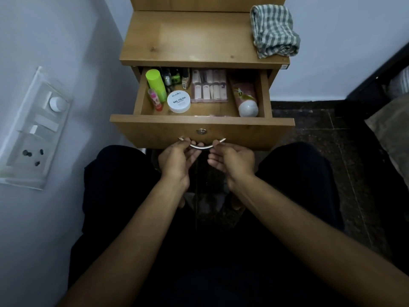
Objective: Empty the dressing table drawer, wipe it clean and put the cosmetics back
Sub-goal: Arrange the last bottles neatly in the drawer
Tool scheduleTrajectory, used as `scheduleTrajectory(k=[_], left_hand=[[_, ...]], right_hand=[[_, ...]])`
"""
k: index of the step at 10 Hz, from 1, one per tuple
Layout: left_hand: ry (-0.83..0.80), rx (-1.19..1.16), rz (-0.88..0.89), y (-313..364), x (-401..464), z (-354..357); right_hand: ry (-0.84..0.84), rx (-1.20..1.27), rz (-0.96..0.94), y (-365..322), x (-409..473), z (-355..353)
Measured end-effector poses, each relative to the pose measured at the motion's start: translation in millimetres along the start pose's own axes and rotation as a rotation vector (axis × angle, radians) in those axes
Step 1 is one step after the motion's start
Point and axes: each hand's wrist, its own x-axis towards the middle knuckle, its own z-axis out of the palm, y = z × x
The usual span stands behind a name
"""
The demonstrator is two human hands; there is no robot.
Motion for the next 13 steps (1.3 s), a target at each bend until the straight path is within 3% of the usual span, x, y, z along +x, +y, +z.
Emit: scheduleTrajectory(k=[7, 11, 12, 13], left_hand=[[-0.055, 0.125, 0.034, 51.9, 112.8, 86.8], [-0.075, 0.131, 0.085, 52.4, 120.2, 87.5], [-0.051, 0.304, 0.189, 45.3, 119.5, 83.1], [0.040, 0.695, 0.573, 41.8, 113.9, 65.5]], right_hand=[[0.046, 0.044, -0.032, -80.9, 104.7, 63.7], [0.035, 0.062, -0.061, -78.8, 113.7, 61.3], [0.048, 0.033, -0.074, -79.2, 114.2, 59.4], [0.088, -0.110, -0.162, -80.0, 107.6, 50.1]])
